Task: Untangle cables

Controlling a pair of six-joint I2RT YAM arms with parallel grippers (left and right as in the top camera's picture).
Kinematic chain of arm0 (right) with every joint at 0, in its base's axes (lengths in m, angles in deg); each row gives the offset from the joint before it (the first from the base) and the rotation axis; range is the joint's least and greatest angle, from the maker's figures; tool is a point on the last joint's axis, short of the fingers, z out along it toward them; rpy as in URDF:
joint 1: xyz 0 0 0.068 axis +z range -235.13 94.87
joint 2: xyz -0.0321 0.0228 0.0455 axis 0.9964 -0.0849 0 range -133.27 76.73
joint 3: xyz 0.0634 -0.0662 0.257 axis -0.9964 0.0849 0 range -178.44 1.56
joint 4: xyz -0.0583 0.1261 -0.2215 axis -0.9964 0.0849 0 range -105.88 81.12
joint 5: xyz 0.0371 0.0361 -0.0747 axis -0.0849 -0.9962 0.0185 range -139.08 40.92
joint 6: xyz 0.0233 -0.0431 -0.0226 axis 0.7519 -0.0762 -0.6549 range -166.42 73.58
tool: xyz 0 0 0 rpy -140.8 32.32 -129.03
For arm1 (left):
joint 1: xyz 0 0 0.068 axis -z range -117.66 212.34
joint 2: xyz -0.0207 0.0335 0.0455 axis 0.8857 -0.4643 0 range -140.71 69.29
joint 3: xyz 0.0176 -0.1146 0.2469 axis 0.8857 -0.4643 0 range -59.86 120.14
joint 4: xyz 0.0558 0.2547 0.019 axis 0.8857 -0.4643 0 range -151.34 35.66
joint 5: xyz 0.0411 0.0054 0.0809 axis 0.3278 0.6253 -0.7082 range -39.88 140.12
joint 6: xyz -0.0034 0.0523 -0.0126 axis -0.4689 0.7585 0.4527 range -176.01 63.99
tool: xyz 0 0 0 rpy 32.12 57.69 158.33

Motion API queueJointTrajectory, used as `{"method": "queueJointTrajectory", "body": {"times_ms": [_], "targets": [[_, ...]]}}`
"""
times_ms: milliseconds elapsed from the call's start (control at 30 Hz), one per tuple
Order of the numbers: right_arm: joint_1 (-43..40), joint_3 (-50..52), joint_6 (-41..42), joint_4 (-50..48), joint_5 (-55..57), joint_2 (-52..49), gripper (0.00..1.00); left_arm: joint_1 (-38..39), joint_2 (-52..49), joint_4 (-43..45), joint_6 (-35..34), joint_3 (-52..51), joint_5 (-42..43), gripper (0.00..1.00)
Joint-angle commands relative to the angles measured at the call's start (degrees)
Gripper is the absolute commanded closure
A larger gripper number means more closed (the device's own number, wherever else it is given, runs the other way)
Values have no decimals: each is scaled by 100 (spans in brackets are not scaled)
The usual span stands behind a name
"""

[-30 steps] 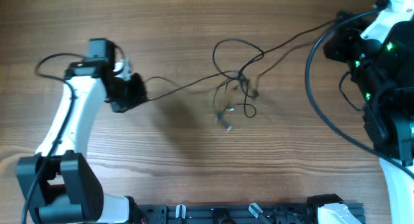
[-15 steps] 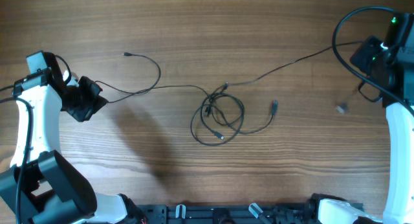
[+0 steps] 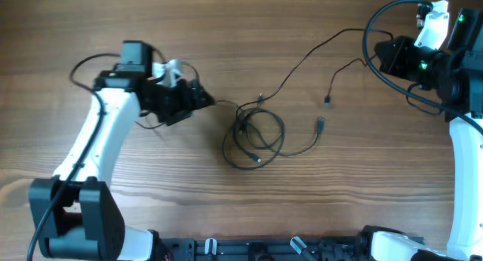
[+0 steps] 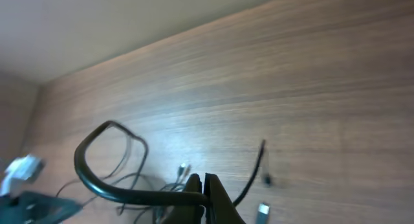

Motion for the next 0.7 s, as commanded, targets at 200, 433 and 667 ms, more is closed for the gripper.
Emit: {"method": "queueJointTrajectory", "body": {"times_ms": [200, 433, 667], "targets": [[4, -74, -332, 57, -697, -55, 95, 1530, -44, 1123, 291, -4, -872, 20], [4, -74, -332, 52, -693, -55, 95, 2149, -44, 1322, 592, -4, -2170, 25], [4, -74, -330, 55, -691, -55, 96, 2402, -267, 1314, 590, -4, -2170, 42]]}}
